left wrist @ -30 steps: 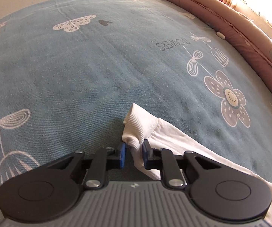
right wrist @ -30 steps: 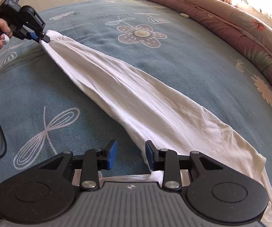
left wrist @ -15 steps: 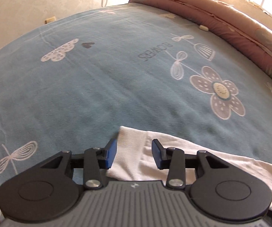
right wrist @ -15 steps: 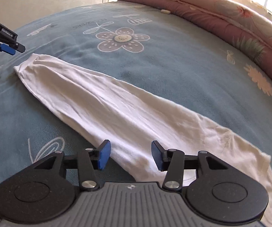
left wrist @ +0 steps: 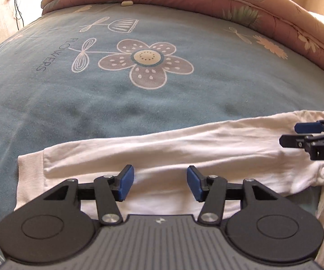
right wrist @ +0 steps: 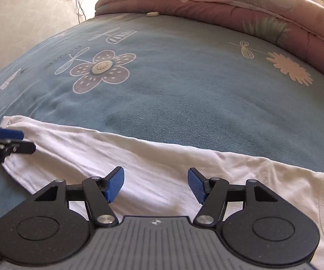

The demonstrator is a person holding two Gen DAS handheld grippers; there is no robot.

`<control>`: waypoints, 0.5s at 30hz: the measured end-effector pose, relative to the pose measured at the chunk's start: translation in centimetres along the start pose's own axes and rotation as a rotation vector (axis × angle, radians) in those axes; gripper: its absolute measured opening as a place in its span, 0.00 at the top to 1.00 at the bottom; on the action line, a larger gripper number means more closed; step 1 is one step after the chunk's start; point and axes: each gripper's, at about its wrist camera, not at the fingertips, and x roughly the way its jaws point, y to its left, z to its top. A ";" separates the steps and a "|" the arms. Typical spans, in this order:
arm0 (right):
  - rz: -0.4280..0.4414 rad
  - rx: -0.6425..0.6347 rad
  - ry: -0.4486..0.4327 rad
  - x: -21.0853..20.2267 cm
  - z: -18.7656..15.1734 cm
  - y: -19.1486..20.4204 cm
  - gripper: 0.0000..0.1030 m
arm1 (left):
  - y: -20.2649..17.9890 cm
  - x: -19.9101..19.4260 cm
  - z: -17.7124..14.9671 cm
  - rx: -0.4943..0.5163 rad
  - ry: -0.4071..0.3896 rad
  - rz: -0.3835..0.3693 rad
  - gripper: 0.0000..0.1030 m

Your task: Fold clothes

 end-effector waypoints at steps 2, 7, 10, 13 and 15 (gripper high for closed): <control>-0.056 -0.044 -0.009 1.8 0.2 1.1 0.22 | 0.5 0.0 -1.3 -0.020 0.000 0.006 0.42; -0.122 -0.020 -0.037 5.2 3.1 1.0 0.00 | 1.3 -1.2 -2.5 -0.026 0.024 -0.011 0.38; -0.105 -0.036 -0.025 4.4 3.8 1.1 0.01 | 2.1 -2.2 -0.9 -0.064 0.015 -0.055 0.39; -0.056 -0.079 -0.065 1.2 2.4 2.2 0.01 | 3.1 -2.6 1.3 -0.126 -0.036 -0.125 0.39; -0.004 -0.110 -0.084 -0.9 0.8 3.5 0.01 | 3.7 -2.0 2.8 -0.198 -0.048 -0.218 0.39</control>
